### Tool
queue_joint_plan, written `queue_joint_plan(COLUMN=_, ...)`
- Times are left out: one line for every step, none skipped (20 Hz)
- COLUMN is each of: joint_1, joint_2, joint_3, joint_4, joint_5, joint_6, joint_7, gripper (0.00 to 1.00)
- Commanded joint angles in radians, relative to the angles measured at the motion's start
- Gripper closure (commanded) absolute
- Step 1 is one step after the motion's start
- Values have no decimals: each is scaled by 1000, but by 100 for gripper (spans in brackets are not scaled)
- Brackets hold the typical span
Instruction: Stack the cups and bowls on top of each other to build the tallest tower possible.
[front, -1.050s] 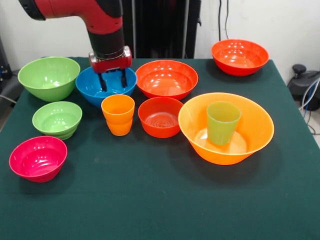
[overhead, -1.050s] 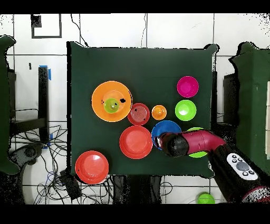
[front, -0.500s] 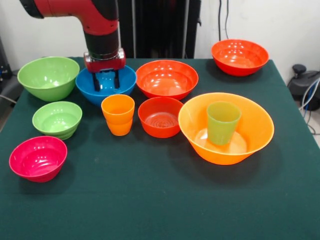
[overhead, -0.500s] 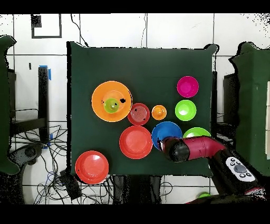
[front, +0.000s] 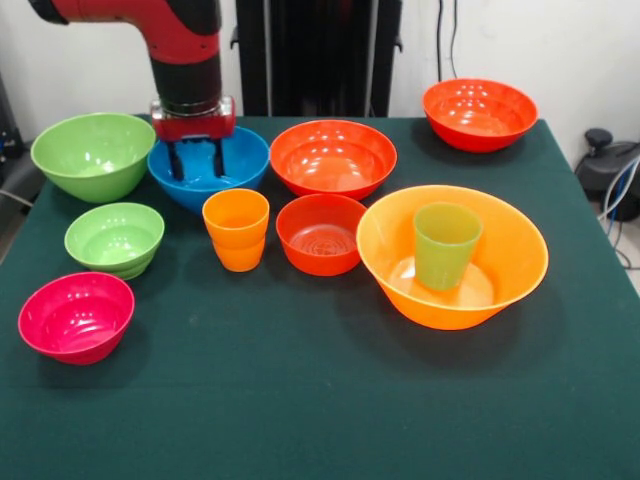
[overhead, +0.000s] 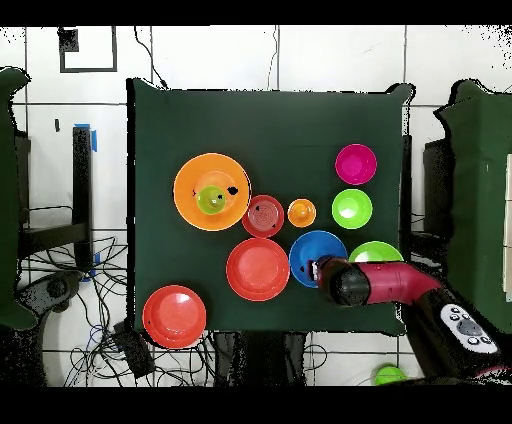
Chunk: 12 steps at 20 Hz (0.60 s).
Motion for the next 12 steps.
queue_joint_plan(joint_1=-32, joint_2=-55, joint_3=103, joint_4=-94, joint_5=77, joint_6=152, joint_7=-108, gripper=0)
queue_joint_plan(joint_1=-38, joint_2=-55, joint_3=111, joint_4=-95, joint_5=84, joint_6=159, joint_7=-115, gripper=0)
queue_joint_plan(joint_1=-43, joint_2=-58, joint_3=119, joint_4=-95, joint_5=94, joint_6=177, joint_7=-125, gripper=0)
queue_joint_plan(joint_1=-48, joint_2=-71, joint_3=128, joint_4=-89, joint_5=107, joint_6=194, joint_7=-132, gripper=0)
queue_joint_plan(joint_1=-54, joint_2=-89, joint_3=140, joint_4=-82, joint_5=124, joint_6=214, joint_7=-137, gripper=0)
queue_joint_plan(joint_1=-59, joint_2=-107, joint_3=150, joint_4=-73, joint_5=137, joint_6=231, joint_7=-145, gripper=0)
queue_joint_plan(joint_1=-63, joint_2=-120, joint_3=158, joint_4=-70, joint_5=145, joint_6=246, joint_7=-152, gripper=0)
queue_joint_plan(joint_1=-68, joint_2=-122, joint_3=167, joint_4=-71, joint_5=147, joint_6=250, joint_7=-157, gripper=0)
queue_joint_plan(joint_1=-75, joint_2=-115, joint_3=174, joint_4=-74, joint_5=143, joint_6=248, joint_7=-164, gripper=0)
queue_joint_plan(joint_1=-79, joint_2=-104, joint_3=182, joint_4=-84, joint_5=142, joint_6=255, joint_7=-173, gripper=0)
queue_joint_plan(joint_1=-86, joint_2=-94, joint_3=192, joint_4=-91, joint_5=146, joint_6=265, joint_7=-185, gripper=0)
queue_joint_plan(joint_1=-88, joint_2=-95, joint_3=200, joint_4=-98, joint_5=151, joint_6=286, joint_7=-196, gripper=0)
